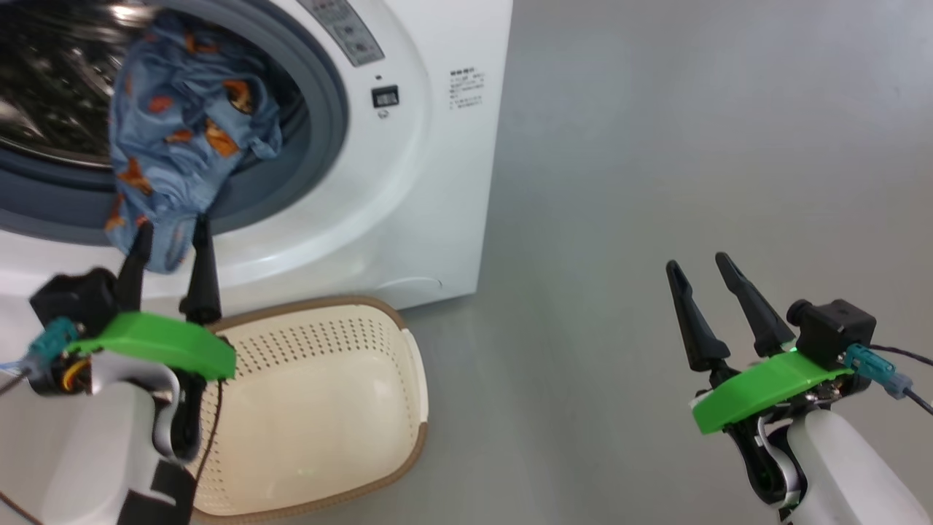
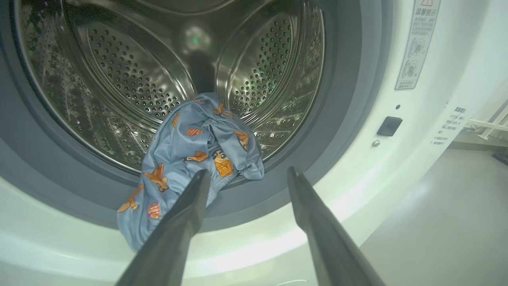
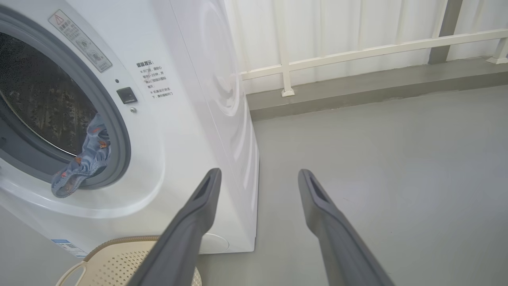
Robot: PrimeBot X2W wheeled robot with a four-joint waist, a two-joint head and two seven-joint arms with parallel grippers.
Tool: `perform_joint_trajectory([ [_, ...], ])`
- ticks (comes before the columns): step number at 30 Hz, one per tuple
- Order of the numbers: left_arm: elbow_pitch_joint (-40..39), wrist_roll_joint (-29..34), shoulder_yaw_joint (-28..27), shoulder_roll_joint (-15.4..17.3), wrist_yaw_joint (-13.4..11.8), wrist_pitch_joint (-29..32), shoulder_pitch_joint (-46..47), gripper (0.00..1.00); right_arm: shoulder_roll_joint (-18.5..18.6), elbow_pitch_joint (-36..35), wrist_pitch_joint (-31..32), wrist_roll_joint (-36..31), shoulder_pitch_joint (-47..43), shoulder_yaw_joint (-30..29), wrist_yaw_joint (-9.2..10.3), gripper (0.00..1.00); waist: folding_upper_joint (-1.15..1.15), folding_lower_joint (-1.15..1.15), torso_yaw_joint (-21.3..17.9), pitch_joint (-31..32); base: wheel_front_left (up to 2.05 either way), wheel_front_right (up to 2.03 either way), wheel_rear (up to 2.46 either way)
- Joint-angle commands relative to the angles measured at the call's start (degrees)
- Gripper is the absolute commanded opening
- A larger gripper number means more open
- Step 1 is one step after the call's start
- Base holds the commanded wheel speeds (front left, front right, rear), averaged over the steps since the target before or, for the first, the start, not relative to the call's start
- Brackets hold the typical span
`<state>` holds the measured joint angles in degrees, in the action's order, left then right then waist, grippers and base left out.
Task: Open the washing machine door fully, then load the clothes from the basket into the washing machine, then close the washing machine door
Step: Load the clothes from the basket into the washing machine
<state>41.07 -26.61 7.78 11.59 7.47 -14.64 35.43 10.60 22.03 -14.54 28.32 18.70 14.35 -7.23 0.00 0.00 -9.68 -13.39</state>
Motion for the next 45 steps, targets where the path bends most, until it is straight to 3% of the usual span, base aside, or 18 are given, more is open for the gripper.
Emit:
perform_joint_trajectory([
  [1,-1.74,-0.49,-1.21,1.98,0.02,-0.36,-0.57,1.0,0.62,-0.94,-0.46,0.47,-0.87,0.64,-0.25,1.0,0.0,0.0,2.81,3.8,0.0,0.0,0.0],
  [16,-9.44,0.53,-1.68,0.35,-0.02,-0.36,-14.18,1.0,3.3,-0.01,-0.46,2.04,-3.71,1.61,-0.25,1.0,0.0,0.0,5.43,11.57,0.0,0.0,0.0],
  [24,-14.38,1.67,-3.79,-1.49,-0.81,-0.36,-20.28,1.0,4.37,-0.33,-0.46,1.98,-4.37,1.49,-0.25,1.0,0.0,0.0,5.88,12.73,0.0,0.0,0.0],
  [45,-18.09,3.65,-6.61,-4.04,-0.92,-0.36,-23.33,1.0,5.08,-0.66,-0.46,1.72,-3.7,2.01,-0.25,1.0,0.0,0.0,5.69,12.92,0.0,0.0,0.0],
])
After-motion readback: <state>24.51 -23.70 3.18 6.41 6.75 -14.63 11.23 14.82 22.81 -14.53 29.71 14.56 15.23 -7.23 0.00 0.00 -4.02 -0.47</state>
